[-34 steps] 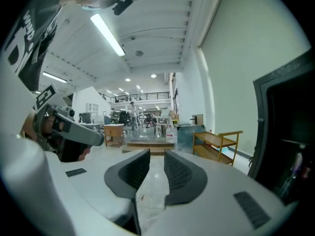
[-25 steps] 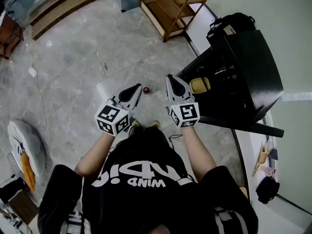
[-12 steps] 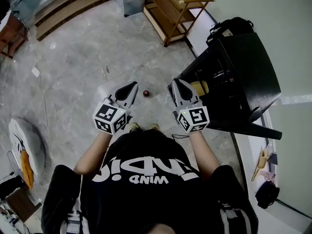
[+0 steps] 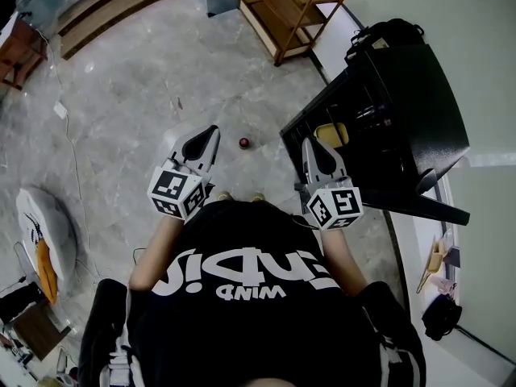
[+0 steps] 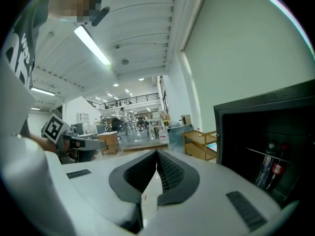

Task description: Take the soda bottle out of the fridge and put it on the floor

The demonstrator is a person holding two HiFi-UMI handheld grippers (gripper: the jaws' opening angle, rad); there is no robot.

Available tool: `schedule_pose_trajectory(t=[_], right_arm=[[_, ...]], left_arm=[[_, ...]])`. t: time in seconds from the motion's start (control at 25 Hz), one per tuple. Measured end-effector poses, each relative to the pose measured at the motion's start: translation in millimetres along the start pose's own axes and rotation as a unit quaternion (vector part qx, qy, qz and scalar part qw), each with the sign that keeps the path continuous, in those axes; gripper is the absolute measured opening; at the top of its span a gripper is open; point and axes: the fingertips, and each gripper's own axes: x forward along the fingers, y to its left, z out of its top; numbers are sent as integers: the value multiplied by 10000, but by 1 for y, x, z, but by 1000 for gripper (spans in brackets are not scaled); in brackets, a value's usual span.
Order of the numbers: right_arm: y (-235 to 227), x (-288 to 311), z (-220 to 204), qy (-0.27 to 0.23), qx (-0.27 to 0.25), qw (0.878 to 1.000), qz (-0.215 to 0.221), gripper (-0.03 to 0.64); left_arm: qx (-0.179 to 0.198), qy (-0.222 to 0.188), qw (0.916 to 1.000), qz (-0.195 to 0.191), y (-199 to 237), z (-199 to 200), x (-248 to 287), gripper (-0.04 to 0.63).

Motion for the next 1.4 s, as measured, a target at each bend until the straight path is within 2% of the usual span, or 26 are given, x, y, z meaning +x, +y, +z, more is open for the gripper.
schedule_pose_trajectory(t=[0.2, 0.56, 0.96, 1.4], right_arm=[[7, 2, 2, -53, -218, 9995, -207, 23], [12, 5, 0, -76, -216, 9995, -228, 23], [0, -1, 1, -133, -197, 9988, -421, 21], [-3, 0, 3, -188, -162, 9988, -433, 21]], left_arm=[[138, -174, 9997, 122, 1, 9, -9, 6], [-51, -272, 9989, 365, 7, 9, -10, 6], [-87, -209, 9990, 396, 1, 0, -10, 6], [-111, -189, 9988, 445, 2, -1, -12, 6]])
